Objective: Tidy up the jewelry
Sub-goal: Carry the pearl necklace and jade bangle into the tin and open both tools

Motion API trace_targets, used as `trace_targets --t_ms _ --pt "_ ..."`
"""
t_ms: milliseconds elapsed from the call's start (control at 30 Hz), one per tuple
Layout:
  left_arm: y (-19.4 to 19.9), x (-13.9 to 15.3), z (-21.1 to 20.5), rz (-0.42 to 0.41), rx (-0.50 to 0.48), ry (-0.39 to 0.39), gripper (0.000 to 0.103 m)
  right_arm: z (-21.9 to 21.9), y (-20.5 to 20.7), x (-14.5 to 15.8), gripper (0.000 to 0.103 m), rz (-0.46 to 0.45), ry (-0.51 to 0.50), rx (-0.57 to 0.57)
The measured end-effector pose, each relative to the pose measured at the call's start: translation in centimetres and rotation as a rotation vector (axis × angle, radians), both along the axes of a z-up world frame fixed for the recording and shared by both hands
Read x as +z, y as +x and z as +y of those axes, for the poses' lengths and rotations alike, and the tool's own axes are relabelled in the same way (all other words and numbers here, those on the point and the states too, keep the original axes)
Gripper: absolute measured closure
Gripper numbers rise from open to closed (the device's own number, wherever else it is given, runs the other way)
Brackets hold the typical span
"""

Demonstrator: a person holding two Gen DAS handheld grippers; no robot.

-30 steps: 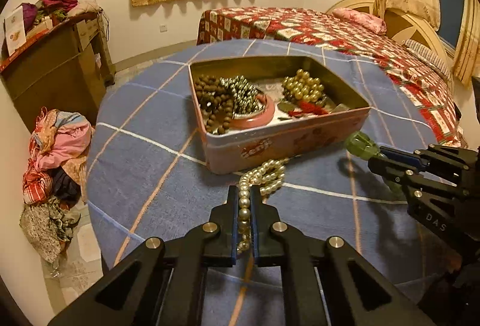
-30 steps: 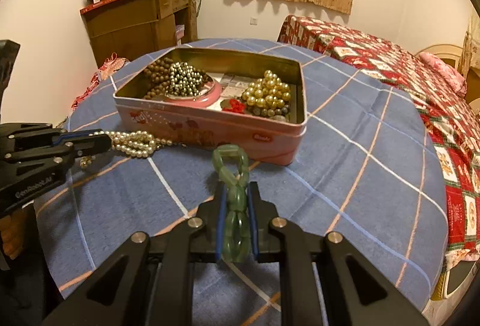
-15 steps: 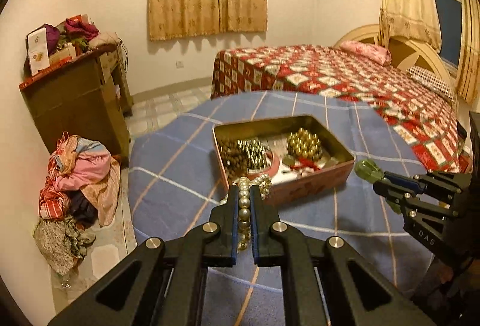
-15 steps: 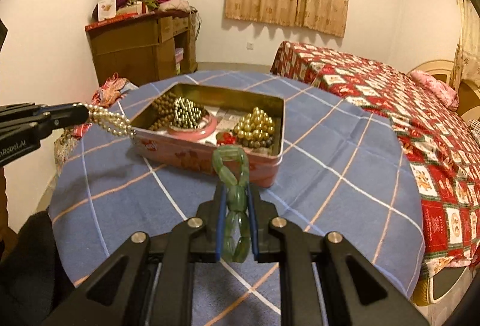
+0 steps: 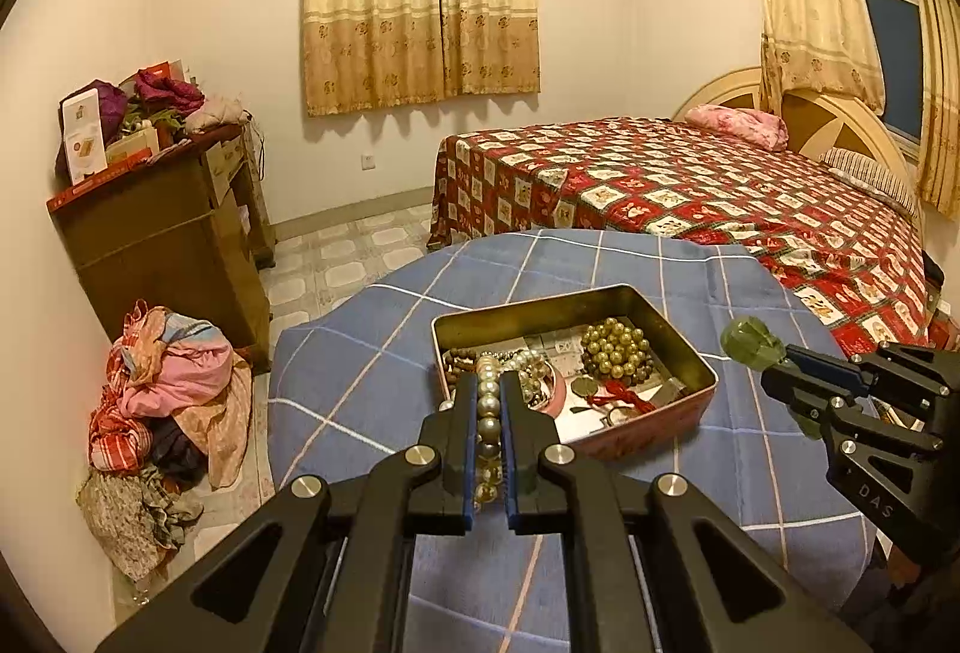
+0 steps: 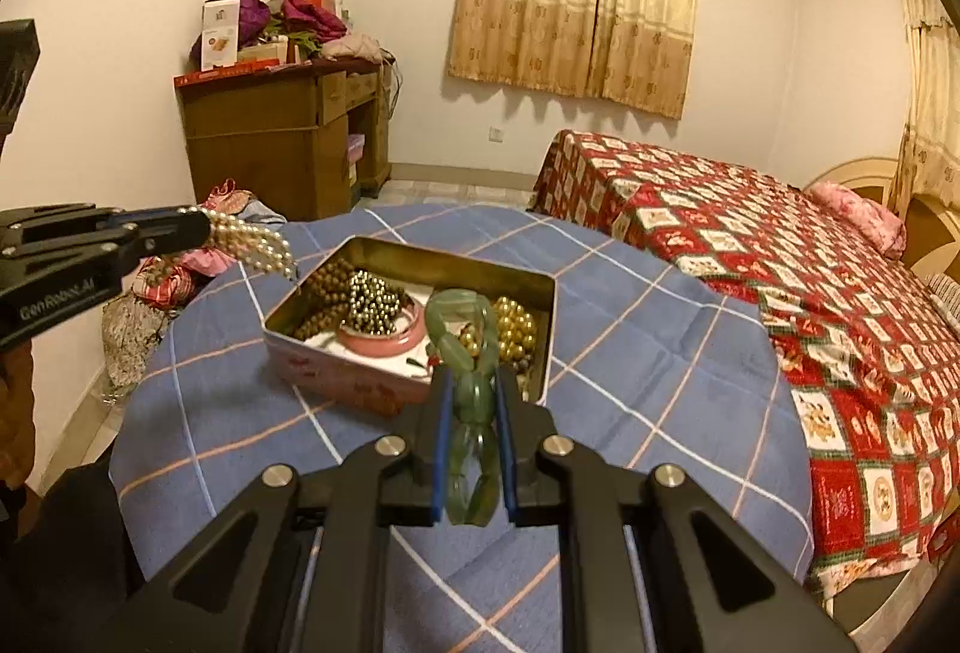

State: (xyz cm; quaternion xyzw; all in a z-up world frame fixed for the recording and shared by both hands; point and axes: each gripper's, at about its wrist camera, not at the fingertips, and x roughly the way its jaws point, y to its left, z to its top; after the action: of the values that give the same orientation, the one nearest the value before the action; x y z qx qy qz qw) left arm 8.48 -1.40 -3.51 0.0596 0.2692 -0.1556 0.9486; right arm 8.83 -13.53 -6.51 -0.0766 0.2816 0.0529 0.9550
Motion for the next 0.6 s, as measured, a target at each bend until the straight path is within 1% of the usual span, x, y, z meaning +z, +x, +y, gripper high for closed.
trace_targets --t_ms 300,600 --pt "1.1 0.8 -0.3 -0.026 0.020 0.005 0.097 0.1 0.9 0.7 0.087 -0.030 -0.010 -0.002" --pt "2.3 0.8 -0.9 -0.038 0.032 0.022 0.097 0.1 1.8 1.0 0.087 -0.046 -0.024 -0.009"
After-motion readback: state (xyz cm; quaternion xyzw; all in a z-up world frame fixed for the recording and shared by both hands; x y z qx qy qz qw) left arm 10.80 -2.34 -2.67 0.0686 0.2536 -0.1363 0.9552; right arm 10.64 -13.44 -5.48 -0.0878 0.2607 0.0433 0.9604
